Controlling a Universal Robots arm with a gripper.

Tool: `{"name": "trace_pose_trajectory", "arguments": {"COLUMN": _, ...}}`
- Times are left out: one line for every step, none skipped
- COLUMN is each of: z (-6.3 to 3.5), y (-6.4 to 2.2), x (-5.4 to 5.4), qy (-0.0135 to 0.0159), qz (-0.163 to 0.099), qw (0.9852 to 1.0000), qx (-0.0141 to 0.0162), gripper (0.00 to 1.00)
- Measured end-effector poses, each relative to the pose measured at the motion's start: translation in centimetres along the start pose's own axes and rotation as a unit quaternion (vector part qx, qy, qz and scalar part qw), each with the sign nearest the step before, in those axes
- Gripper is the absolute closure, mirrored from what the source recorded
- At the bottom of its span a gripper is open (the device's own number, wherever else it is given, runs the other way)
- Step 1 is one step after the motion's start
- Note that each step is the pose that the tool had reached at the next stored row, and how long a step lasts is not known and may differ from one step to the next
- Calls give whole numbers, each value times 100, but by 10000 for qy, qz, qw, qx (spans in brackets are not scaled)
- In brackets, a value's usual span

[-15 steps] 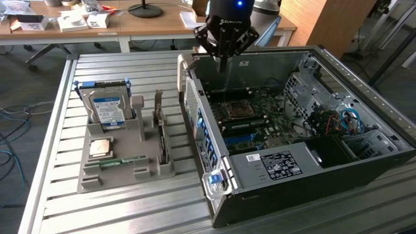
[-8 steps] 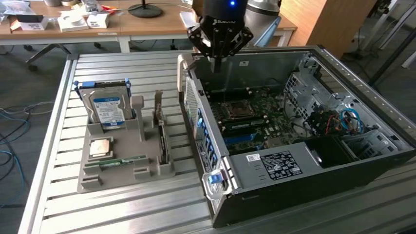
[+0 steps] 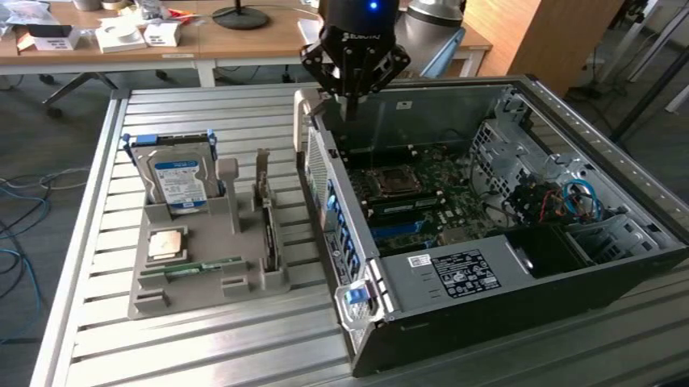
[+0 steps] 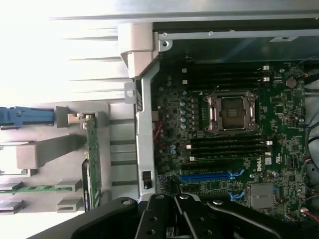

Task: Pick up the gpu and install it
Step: 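Reach for the gpu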

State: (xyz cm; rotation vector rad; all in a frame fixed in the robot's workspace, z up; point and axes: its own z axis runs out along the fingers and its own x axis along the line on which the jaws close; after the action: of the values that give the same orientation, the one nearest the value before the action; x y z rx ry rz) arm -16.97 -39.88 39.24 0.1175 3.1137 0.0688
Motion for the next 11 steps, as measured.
{"name": "trace_pose_trajectory", "arguments": {"z": 1, "y": -1, "x": 17, "qy": 0, "qz": 1, "qw": 10000, "qx": 0, "gripper": 89}}
{"name": "trace_pose_trajectory", "arguments": {"z": 1, "y": -3, "x": 35, "qy": 0, "qz": 2, "qw": 10000, "qx": 0, "gripper": 89}}
{"name": "trace_pose_trajectory", "arguments": {"z": 2, "y": -4, "x": 56, "qy": 0, "qz": 3, "qw": 10000, "qx": 0, "gripper": 89}}
{"name": "trace_pose_trajectory", "arguments": {"z": 2, "y": -6, "x": 81, "qy": 0, "qz": 4, "qw": 10000, "qx": 0, "gripper": 89}}
{"name": "trace_pose_trajectory", "arguments": {"z": 3, "y": -7, "x": 106, "qy": -1, "qz": 5, "qw": 10000, "qx": 0, "gripper": 89}}
{"name": "trace_pose_trajectory", "arguments": {"z": 3, "y": -9, "x": 131, "qy": 0, "qz": 6, "qw": 10000, "qx": 0, "gripper": 89}}
{"name": "trace_pose_trajectory", "arguments": {"z": 3, "y": -11, "x": 155, "qy": 0, "qz": 6, "qw": 10000, "qx": 0, "gripper": 89}}
{"name": "trace_pose_trajectory", "arguments": {"z": 4, "y": -13, "x": 178, "qy": -1, "qz": 6, "qw": 10000, "qx": -1, "gripper": 89}}
{"name": "trace_pose_trajectory", "arguments": {"z": 5, "y": -15, "x": 201, "qy": -1, "qz": 7, "qw": 10000, "qx": 0, "gripper": 89}}
{"name": "trace_pose_trajectory", "arguments": {"z": 5, "y": -16, "x": 225, "qy": -1, "qz": 7, "qw": 10000, "qx": 0, "gripper": 89}}
{"name": "trace_pose_trajectory", "arguments": {"z": 5, "y": -18, "x": 251, "qy": 0, "qz": 8, "qw": 10000, "qx": 0, "gripper": 89}}
